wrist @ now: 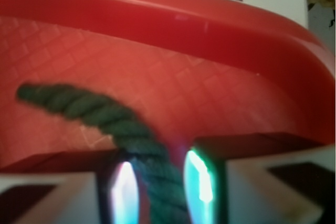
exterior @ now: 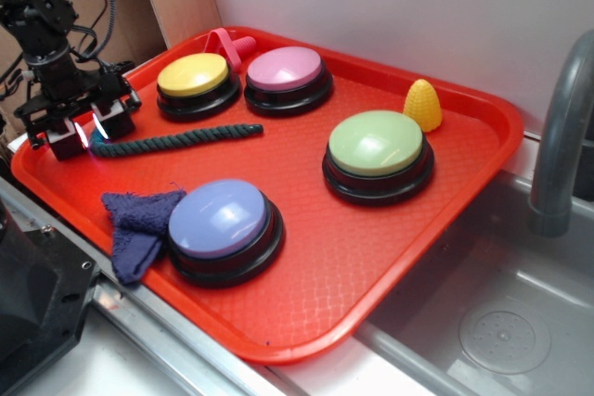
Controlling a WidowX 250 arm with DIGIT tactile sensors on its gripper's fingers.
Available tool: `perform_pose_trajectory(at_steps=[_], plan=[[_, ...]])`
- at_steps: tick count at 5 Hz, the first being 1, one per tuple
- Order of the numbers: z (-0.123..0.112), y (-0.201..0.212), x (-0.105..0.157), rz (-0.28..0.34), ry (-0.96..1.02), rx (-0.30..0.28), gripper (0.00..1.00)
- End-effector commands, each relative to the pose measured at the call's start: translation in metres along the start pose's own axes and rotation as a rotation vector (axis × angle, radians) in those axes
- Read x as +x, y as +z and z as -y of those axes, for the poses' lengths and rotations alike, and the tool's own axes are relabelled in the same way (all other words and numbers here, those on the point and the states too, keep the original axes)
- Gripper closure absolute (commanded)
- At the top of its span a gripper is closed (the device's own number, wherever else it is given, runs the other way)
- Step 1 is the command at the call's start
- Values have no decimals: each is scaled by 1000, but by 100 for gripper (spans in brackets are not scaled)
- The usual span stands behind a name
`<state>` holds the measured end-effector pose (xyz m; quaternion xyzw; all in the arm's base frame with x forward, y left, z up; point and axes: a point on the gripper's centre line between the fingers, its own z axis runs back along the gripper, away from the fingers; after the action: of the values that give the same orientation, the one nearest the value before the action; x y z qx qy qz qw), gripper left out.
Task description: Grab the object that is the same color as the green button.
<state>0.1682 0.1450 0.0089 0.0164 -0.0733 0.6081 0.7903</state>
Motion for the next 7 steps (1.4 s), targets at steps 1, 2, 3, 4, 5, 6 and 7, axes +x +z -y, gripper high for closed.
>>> perform_pose_trajectory(at_steps=[1, 2, 3, 4, 5, 6, 7], plan=[[-1, 17, -1, 28, -33, 44, 100], [4, 38, -2, 43, -97, 63, 100], [22, 67, -10, 40, -246, 115, 100], [47, 103, -31, -19, -498, 110, 100], [61, 142, -52, -77, -742, 33, 100], [70, 160, -67, -77, -853, 23, 100], [71, 180, -87, -8, -976, -26, 100]])
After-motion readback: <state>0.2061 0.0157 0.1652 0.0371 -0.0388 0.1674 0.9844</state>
